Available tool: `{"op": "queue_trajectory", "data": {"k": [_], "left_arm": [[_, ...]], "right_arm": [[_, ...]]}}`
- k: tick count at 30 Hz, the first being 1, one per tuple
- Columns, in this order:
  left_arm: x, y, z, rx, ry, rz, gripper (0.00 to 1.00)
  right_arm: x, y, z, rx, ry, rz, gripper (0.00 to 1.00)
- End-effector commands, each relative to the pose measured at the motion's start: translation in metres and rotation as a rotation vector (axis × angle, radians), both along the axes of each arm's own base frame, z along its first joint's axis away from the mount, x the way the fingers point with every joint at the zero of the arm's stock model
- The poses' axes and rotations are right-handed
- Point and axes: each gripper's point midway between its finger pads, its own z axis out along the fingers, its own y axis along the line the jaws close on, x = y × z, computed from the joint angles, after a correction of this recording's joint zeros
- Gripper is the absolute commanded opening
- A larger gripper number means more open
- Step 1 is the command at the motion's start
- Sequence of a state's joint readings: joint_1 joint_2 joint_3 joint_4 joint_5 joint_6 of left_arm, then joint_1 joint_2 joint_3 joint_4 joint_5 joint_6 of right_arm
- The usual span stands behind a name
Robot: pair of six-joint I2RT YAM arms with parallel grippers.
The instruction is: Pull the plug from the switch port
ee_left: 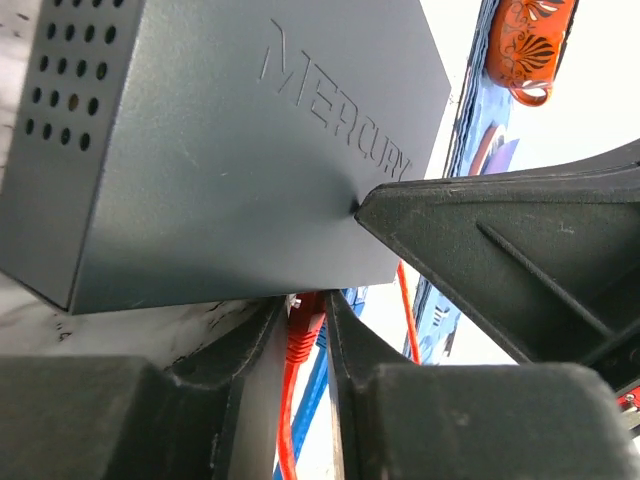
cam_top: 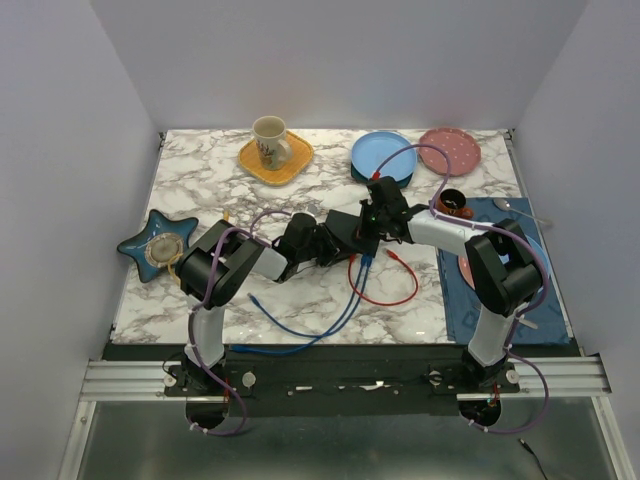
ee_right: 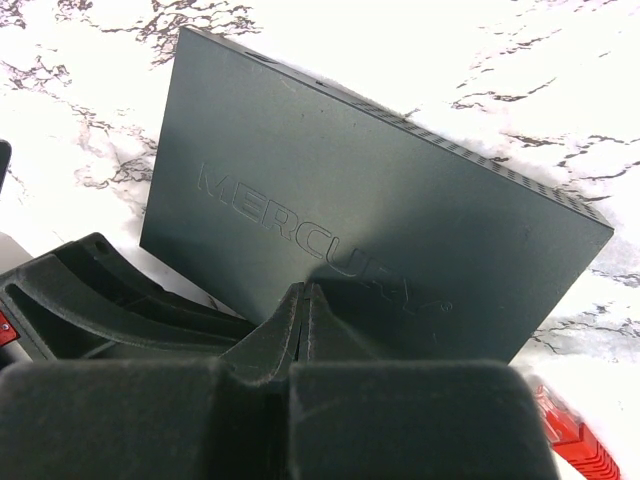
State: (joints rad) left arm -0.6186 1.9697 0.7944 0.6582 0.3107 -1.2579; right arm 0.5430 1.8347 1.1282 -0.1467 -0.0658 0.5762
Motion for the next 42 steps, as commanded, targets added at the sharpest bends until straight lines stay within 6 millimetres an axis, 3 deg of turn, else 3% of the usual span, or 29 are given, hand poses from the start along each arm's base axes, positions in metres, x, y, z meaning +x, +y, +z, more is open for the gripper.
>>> {"op": "queue_trajectory", "data": {"k": [1,5,9,12,13,16,23,32,42], "left_arm": [[-0.027,0.030,-0.071,0.197,0.168,0.024,0.24],[-0.028,0.032,-0.073,0.199,0.169,0.025,0.16],[-0.029,0.031,-0.072,0.195,0.167,0.018,0.00],[-0.029,0.033,-0.072,0.193,0.172,0.021,0.00],[-0.029,0.033,-0.073,0.191,0.174,0.022,0.00],[-0.029,0.032,-0.072,0.184,0.173,0.022,0.00],[-0.028,0.031,-0.070,0.176,0.169,0.019,0.00],[-0.029,0.031,-0.069,0.176,0.169,0.018,0.00],[-0.040,0.038,-0.067,0.193,0.172,0.001,0.00]], "right_arm": [[-0.026,-0.018,-0.038,-0.084,0.120,0.000,0.01],[-0.025,-0.017,-0.037,-0.081,0.119,-0.001,0.01],[-0.026,-0.018,-0.027,-0.068,0.100,-0.005,0.01],[-0.029,-0.019,-0.015,-0.052,0.078,-0.004,0.01],[-0.030,-0.019,-0.003,-0.033,0.055,0.000,0.01],[-0.042,-0.020,0.005,-0.015,0.050,0.017,0.01],[-0.059,-0.025,-0.011,-0.029,0.095,0.016,0.01],[-0.056,-0.015,-0.013,-0.012,0.105,0.041,0.01],[-0.032,-0.010,-0.021,-0.056,0.112,0.013,0.01]]}}
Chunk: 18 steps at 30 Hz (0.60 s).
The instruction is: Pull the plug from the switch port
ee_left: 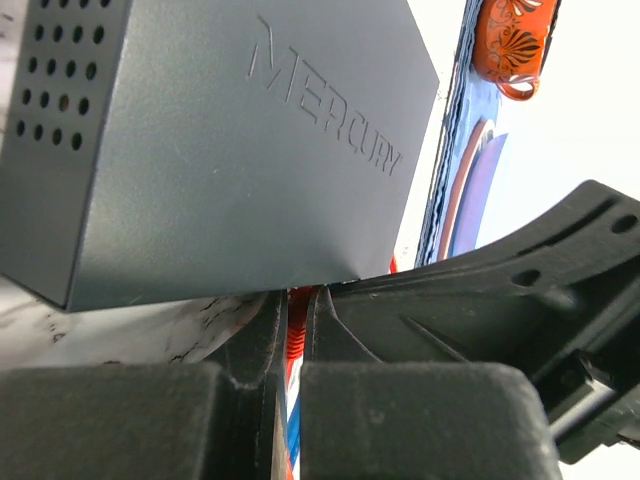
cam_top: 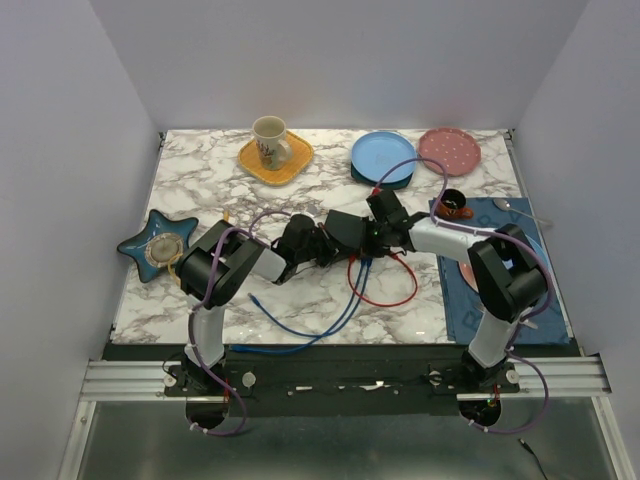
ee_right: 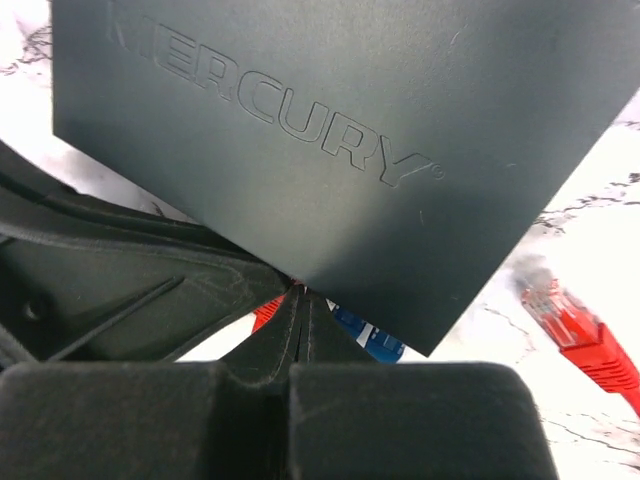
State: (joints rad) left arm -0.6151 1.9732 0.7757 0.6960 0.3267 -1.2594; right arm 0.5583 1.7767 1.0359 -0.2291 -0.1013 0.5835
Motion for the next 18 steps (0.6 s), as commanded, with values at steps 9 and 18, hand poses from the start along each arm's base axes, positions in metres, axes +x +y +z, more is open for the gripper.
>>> {"op": "queue_trajectory", "data": {"k": [9,18], "left_arm": [[-0.055,0.048,-0.060,0.219,0.175,-0.005,0.00],[-0.042,0.083,-0.003,0.226,0.068,0.082,0.00]], "right_arm": [[0.024,0.002,0.000,-0.051,-0.025,-0.042,0.01],[0.018,0.007,0.069,0.092,-0.178,-0.031,0.01]]}}
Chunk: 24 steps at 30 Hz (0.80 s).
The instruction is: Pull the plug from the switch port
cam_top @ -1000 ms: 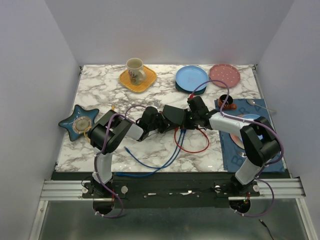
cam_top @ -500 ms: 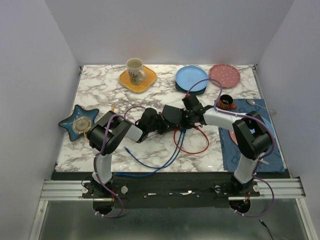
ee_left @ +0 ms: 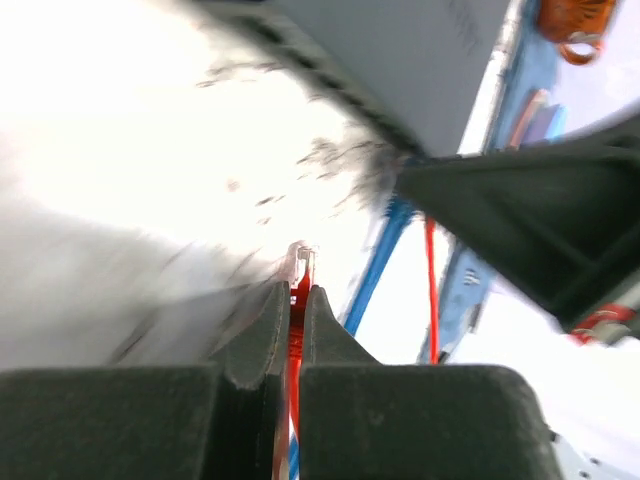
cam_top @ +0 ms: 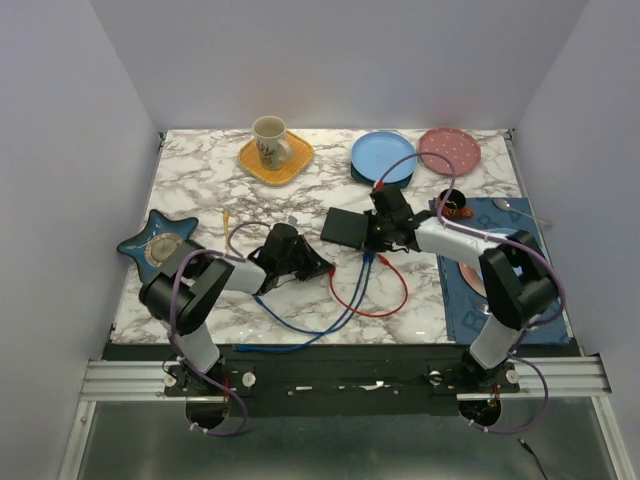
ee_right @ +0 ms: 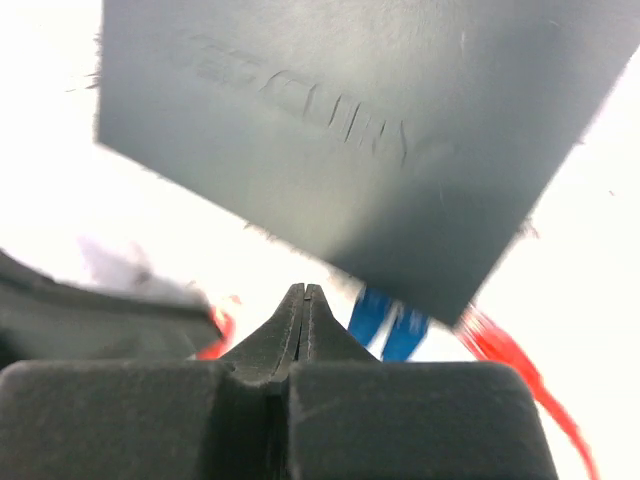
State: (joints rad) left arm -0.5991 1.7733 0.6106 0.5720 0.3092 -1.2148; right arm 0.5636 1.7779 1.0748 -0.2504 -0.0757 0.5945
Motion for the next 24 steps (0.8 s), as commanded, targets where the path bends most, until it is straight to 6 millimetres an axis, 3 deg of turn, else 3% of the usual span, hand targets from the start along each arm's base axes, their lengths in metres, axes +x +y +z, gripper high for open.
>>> {"op": "queue_trajectory", "data": {"k": [1,2,3,5,6,8,9,11,14,19,24], "left_arm": [[0.002,0.050,0.022,0.126,-0.030,0.094,0.00],[0.014,0.060,0.038,0.135,-0.075,0.120,0.00],[0.013,0.072,0.043,0.174,-0.072,0.140,0.00],[0.029,0.082,0.097,0.171,-0.204,0.169,0.00],[0.030,0.093,0.106,0.203,-0.207,0.186,0.00],[0.037,0.098,0.159,0.189,-0.311,0.194,0.00],[0.036,0.104,0.166,0.213,-0.320,0.183,0.00],[0.038,0.107,0.205,0.186,-0.383,0.181,0.00],[0.040,0.125,0.226,0.204,-0.400,0.215,0.00],[0.052,0.172,0.232,0.236,-0.359,0.314,0.00],[0.067,0.240,0.248,0.397,-0.327,0.538,0.00]], "right_arm": [[0.006,0.002,0.065,0.103,-0.172,-0.006,0.01],[0.004,0.001,0.090,0.129,-0.228,0.003,0.01],[0.003,-0.001,0.100,0.140,-0.253,0.004,0.01],[-0.002,-0.003,0.116,0.161,-0.289,0.013,0.01],[-0.005,-0.005,0.131,0.181,-0.322,0.014,0.01],[-0.010,-0.006,0.142,0.204,-0.341,0.022,0.01],[-0.012,-0.006,0.151,0.218,-0.361,0.023,0.01],[-0.016,-0.006,0.157,0.234,-0.363,0.030,0.01],[-0.021,-0.009,0.162,0.243,-0.373,0.031,0.01],[-0.035,-0.019,0.151,0.231,-0.364,0.029,0.01],[-0.045,-0.029,0.145,0.224,-0.367,0.005,0.01]]}}
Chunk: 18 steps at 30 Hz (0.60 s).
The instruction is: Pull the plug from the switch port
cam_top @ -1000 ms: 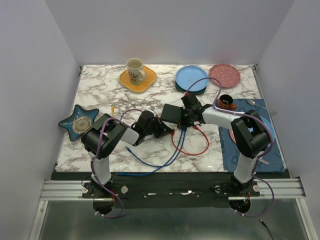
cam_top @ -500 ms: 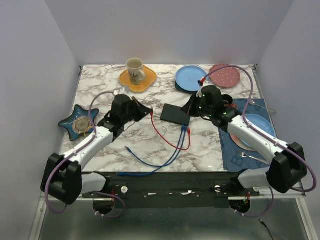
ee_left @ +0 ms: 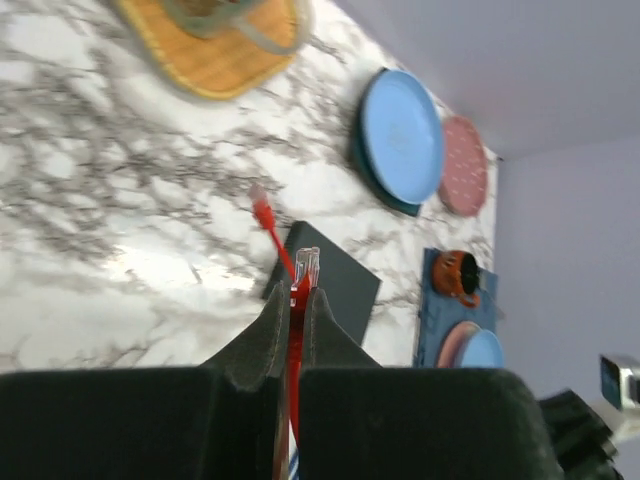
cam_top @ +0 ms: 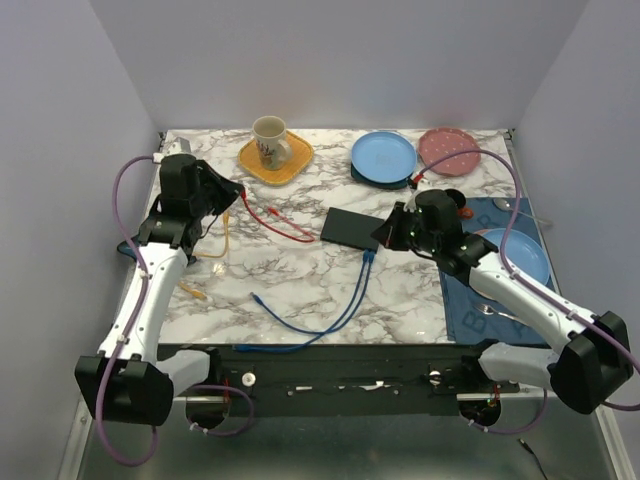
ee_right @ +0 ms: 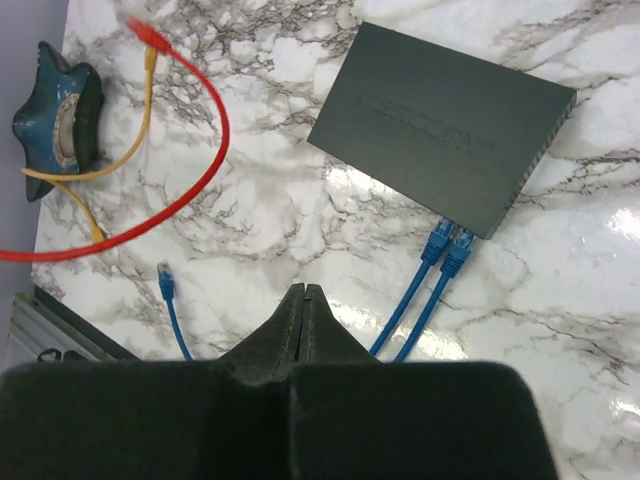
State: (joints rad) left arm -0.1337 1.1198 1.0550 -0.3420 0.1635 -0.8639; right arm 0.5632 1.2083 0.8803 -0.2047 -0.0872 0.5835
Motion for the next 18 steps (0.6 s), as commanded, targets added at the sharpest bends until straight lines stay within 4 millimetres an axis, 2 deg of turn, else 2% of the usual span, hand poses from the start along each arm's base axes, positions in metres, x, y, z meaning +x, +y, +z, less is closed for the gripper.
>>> {"op": "queue_trajectory", "data": {"k": [1,5,7,9,10,12,14,15,16,18], "left_arm": [[0.002,0.051,0.004,0.111,0.068,0.187,0.00],[0.019,0.104,0.000,0.045,0.061,0.408,0.00],[0.028,0.138,-0.007,0.021,0.045,0.523,0.00],[0.033,0.157,-0.015,0.009,0.058,0.585,0.00],[0.035,0.173,-0.024,0.000,0.076,0.635,0.00],[0.039,0.185,-0.032,-0.009,0.080,0.674,0.00],[0.042,0.193,-0.045,-0.015,0.106,0.683,0.15],[0.043,0.194,-0.052,-0.014,0.128,0.680,0.28],[0.044,0.193,-0.064,-0.019,0.166,0.666,0.53],[0.043,0.186,-0.077,-0.040,0.213,0.628,0.68]], "right_arm": [[-0.009,-0.008,-0.001,0.002,-0.006,-0.011,0.01],[-0.017,-0.008,-0.007,0.011,0.009,0.006,0.01],[-0.021,-0.010,-0.004,0.019,0.000,0.010,0.01],[-0.026,-0.012,-0.009,0.016,0.003,0.014,0.01],[-0.029,-0.014,-0.006,0.019,-0.008,0.013,0.01],[-0.032,-0.018,-0.009,0.016,-0.010,0.005,0.01],[-0.034,-0.022,-0.016,0.006,-0.002,-0.006,0.01],[-0.035,-0.022,-0.019,0.005,0.003,-0.009,0.01],[-0.035,-0.023,-0.022,0.002,0.009,-0.013,0.01],[-0.035,-0.024,-0.027,-0.003,0.023,-0.021,0.01]]}}
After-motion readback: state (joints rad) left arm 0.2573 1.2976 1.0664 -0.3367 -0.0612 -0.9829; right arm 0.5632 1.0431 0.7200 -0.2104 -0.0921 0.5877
